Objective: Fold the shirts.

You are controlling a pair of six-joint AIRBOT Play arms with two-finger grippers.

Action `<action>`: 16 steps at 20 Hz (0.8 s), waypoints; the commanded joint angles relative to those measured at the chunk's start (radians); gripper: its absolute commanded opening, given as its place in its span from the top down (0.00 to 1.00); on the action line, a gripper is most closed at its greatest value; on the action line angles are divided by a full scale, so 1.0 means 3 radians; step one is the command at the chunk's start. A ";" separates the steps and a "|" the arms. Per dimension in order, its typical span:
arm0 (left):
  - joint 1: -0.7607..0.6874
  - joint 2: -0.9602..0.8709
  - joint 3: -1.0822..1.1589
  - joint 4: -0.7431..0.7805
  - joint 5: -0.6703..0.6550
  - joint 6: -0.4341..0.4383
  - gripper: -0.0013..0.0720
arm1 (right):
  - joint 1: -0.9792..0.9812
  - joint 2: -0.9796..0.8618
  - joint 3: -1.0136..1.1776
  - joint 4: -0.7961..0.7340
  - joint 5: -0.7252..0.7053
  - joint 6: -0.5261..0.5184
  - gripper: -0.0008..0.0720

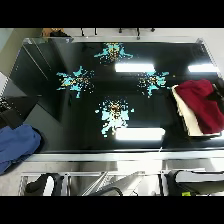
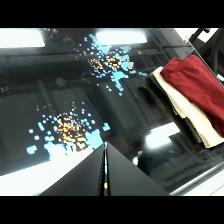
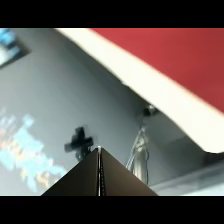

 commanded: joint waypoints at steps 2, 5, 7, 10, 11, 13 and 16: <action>0.0001 0.0003 -0.0001 0.0028 -0.0095 -0.0122 0.97 | 0.1073 0.0546 -0.0580 0.0161 -0.0528 -0.0198 0.96; -0.0024 0.0048 -0.0136 0.0027 -0.0327 -0.0210 0.97 | 0.2049 0.1063 -0.1550 0.0163 -0.1034 -0.0209 0.96; -0.0174 0.0229 -0.0553 0.0023 -0.0186 -0.0284 0.97 | 0.2632 0.1283 -0.2164 0.0163 -0.1401 -0.0203 0.96; -0.0603 0.0568 -0.1390 0.0029 0.0092 -0.0500 0.97 | 0.3118 0.1305 -0.2564 0.0164 -0.1715 -0.0132 0.96; -0.0792 0.0675 -0.1657 0.0029 0.0178 -0.0594 0.97 | 0.3179 0.1275 -0.2575 0.0164 -0.1754 -0.0134 0.96; -0.1181 0.0827 -0.2028 0.0036 0.0370 -0.0743 0.97 | 0.3230 0.1247 -0.2575 0.0205 -0.1804 -0.0134 0.96; -0.1696 0.0938 -0.2252 0.0037 0.0792 -0.0759 0.97 | 0.3237 0.1242 -0.2575 0.0203 -0.1793 -0.0134 0.96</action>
